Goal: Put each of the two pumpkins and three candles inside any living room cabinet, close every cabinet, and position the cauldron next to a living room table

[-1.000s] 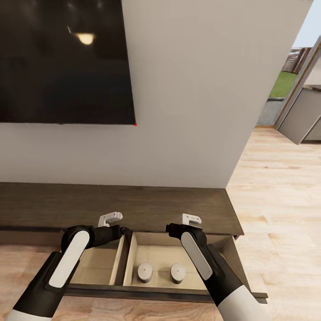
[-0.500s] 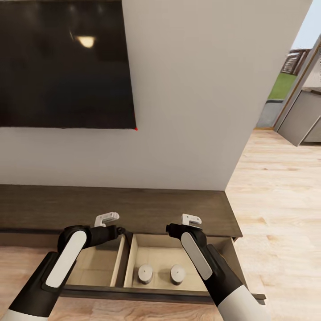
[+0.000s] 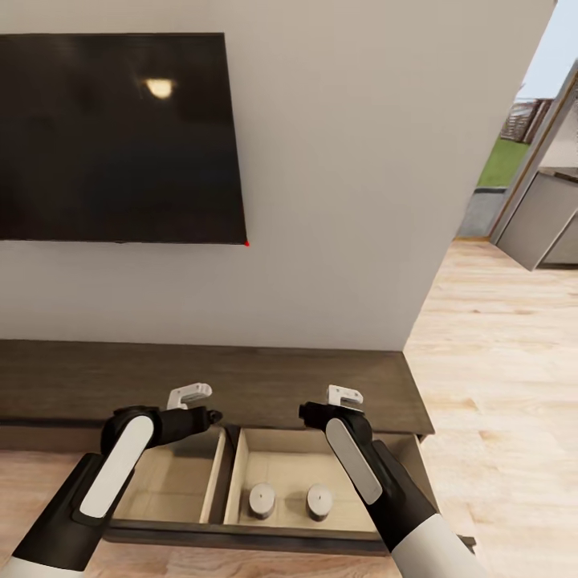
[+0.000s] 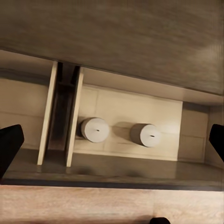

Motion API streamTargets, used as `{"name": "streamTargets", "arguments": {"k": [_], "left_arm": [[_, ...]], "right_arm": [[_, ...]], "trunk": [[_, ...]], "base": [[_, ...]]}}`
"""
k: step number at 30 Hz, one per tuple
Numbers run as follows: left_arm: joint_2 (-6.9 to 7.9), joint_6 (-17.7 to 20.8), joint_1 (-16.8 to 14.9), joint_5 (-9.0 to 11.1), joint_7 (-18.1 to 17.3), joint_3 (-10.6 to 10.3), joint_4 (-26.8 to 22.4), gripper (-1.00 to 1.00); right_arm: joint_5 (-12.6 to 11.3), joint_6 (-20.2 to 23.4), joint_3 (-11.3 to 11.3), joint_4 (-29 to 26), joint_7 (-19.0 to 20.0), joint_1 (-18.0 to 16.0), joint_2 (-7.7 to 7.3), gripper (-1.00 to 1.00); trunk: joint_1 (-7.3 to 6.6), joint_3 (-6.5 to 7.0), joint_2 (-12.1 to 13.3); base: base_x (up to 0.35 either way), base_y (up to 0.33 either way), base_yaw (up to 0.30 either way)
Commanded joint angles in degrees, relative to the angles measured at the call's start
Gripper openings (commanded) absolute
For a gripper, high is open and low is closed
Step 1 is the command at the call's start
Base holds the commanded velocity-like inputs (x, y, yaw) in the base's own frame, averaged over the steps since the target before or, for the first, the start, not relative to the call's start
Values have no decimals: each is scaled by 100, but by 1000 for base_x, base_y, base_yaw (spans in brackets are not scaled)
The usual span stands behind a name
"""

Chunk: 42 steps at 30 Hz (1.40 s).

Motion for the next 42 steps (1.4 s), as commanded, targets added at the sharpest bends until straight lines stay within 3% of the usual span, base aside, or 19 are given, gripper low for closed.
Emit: {"name": "streamTargets", "arguments": {"k": [1, 10, 18, 23, 29, 42], "left_arm": [[10, 7, -4, 56, 60, -8, -5, 100], [256, -7, -4, 56, 60, 28, 3, 100], [381, -11, -4, 58, 63, 312, 72, 100], [520, -17, -11, 68, 408, 344, 295, 100], [542, -20, -13, 73, 697, 657, 483, 100], [543, -20, -30, 65, 737, 727, 898, 100]], "right_arm": [[-53, 5, 9, -6, -58, -5, 0, 100], [-53, 3, 9, -3, -58, -5, 3, 100], [-54, 3, 9, -2, -58, -5, 9, 100], [-55, 3, 8, -1, -58, -5, 0, 100], [-55, -3, 9, -1, -58, -5, 10, 100], [-53, -17, 11, 3, -53, -5, 12, 100]], "trunk": [[-22, 22, 38], [-220, 266, 399], [-396, 483, 720], [-505, 619, 920], [-637, 781, 1161], [-923, 1134, 1682]], "base": [[0, 0, 22], [0, 0, 57], [0, 0, 70], [0, 0, 72], [0, 0, 86], [0, 0, 127]]}}
